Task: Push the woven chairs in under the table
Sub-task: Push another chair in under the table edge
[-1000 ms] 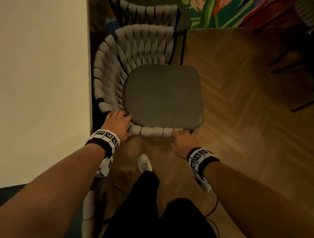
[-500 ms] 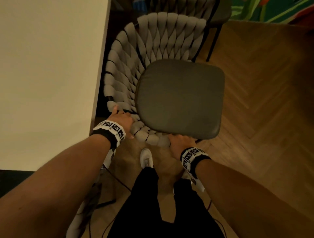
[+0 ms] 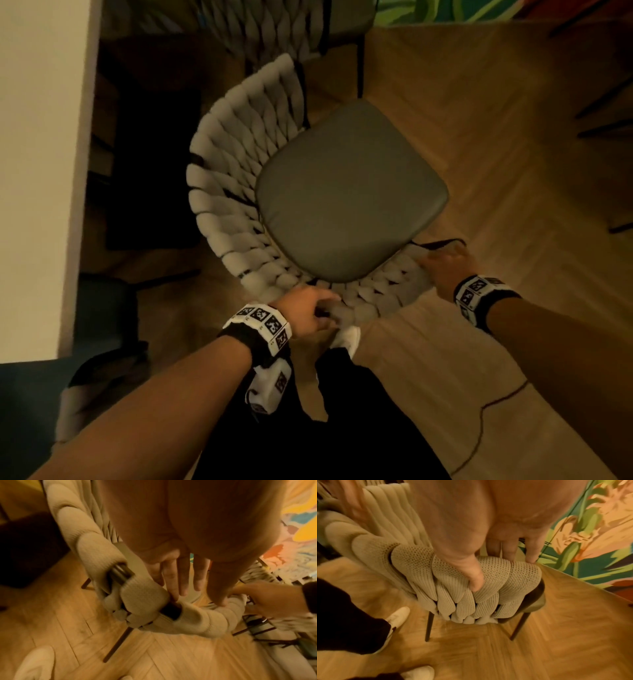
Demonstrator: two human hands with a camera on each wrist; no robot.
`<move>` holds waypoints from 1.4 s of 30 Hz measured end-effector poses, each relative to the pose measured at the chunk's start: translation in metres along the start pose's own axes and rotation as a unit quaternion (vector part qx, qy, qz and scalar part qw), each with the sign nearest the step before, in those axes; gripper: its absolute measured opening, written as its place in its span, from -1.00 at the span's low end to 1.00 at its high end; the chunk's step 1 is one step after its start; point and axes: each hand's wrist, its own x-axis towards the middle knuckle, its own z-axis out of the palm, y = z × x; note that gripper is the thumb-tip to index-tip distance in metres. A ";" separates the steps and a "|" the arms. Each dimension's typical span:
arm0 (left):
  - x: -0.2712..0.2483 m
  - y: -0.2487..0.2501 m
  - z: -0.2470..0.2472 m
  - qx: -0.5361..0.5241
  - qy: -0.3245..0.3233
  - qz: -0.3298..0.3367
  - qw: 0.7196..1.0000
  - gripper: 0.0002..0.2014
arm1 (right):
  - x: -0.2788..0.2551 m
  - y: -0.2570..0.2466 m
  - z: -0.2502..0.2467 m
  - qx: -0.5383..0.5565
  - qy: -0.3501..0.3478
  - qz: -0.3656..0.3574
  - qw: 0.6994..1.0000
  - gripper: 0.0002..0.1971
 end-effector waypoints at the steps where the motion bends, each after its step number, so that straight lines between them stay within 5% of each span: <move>1: 0.002 0.003 0.000 0.007 0.013 -0.001 1.000 -0.46 | -0.003 0.012 0.005 -0.016 -0.017 0.004 1.000 -0.48; 7: 0.009 -0.054 -0.072 0.196 0.038 -0.118 0.973 -0.31 | -0.032 -0.023 -0.001 0.031 -0.076 -0.152 0.985 -0.28; 9: 0.009 -0.074 -0.102 0.299 0.057 -0.171 0.937 -0.22 | -0.038 -0.058 0.008 0.132 -0.114 -0.179 0.968 -0.27; 12: 0.017 -0.084 -0.139 0.457 -0.024 -0.201 0.866 -0.04 | -0.033 -0.108 0.015 0.213 -0.137 -0.163 0.954 -0.23; 16: 0.033 -0.094 -0.155 0.558 -0.078 -0.169 0.808 -0.18 | -0.013 -0.136 0.011 0.232 -0.150 -0.123 0.953 -0.31; 19: 0.029 -0.098 -0.159 0.573 -0.038 -0.105 0.812 -0.39 | -0.004 -0.127 0.011 0.220 -0.152 -0.128 0.955 -0.28; 21: 0.027 -0.099 -0.161 0.568 -0.029 -0.074 0.819 -0.34 | 0.000 -0.115 0.012 0.207 -0.142 -0.126 0.960 -0.27; 28: 0.022 -0.067 -0.121 0.456 -0.027 -0.096 0.885 -0.30 | 0.023 -0.027 0.010 0.088 -0.130 -0.121 0.980 -0.29; 34: 0.021 -0.026 -0.066 0.335 0.025 -0.167 0.927 -0.36 | 0.064 0.047 -0.018 -0.075 -0.082 -0.179 0.978 -0.36; 42: 0.033 0.029 -0.011 0.157 0.066 -0.294 0.940 -0.30 | 0.129 0.110 -0.071 -0.239 0.041 -0.313 0.918 -0.56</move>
